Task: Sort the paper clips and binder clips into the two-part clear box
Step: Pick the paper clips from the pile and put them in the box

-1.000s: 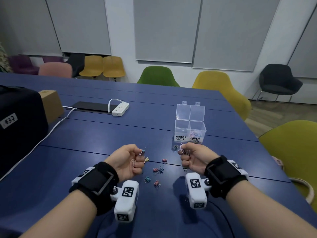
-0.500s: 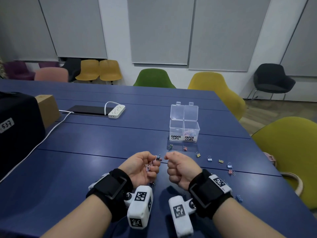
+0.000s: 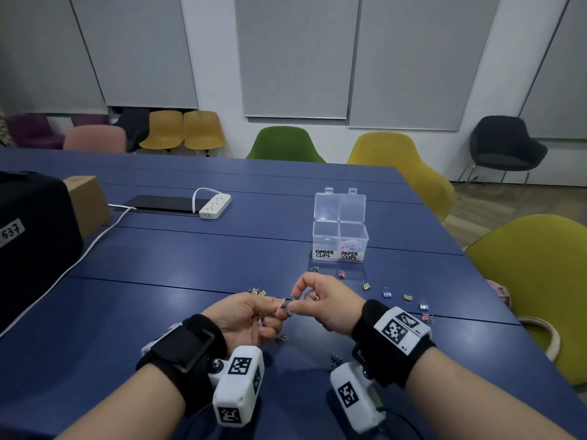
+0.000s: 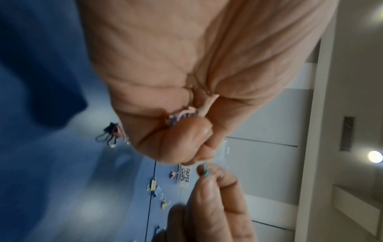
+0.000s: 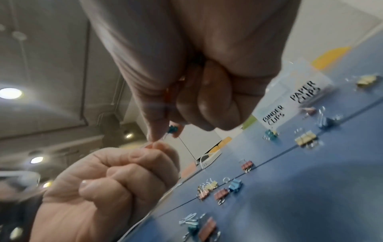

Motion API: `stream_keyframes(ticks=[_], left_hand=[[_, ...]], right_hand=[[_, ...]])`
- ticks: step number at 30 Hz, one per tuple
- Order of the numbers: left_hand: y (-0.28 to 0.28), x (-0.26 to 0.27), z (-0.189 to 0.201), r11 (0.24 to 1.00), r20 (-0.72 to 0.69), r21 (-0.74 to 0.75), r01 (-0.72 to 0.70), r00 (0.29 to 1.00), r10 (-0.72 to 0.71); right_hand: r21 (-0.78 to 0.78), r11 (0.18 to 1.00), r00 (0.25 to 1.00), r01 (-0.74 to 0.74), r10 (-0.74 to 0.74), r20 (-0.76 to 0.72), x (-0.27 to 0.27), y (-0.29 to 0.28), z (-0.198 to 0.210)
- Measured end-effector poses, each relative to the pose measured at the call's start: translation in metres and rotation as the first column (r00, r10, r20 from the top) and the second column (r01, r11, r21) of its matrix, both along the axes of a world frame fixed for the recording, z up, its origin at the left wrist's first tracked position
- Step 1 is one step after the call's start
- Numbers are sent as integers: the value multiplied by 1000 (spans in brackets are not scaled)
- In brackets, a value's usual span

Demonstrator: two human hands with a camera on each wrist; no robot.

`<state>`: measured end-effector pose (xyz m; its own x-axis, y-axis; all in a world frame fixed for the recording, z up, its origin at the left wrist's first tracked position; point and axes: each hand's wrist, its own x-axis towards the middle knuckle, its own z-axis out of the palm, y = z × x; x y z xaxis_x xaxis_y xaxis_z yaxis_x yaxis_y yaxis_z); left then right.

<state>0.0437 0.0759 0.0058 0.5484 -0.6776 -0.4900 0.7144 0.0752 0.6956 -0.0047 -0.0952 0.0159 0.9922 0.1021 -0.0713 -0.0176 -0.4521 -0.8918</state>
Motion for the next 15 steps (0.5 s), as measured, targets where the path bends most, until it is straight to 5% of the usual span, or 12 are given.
stream_keyframes(ticks=[6,12,15], left_hand=[[38,22,5,974,14,-20,-225,974,226],[62,43,3,944,19,94,-316,949,316],[55,48,-7,889,275,386,-248,950,146]], right_hand=[[-440,897,999,-46,34,-36,7,-15,1],[-468,883,993,42,-88,-76,11,-32,-8],[-377,919,979,114,-168,-114,10,-40,-8]])
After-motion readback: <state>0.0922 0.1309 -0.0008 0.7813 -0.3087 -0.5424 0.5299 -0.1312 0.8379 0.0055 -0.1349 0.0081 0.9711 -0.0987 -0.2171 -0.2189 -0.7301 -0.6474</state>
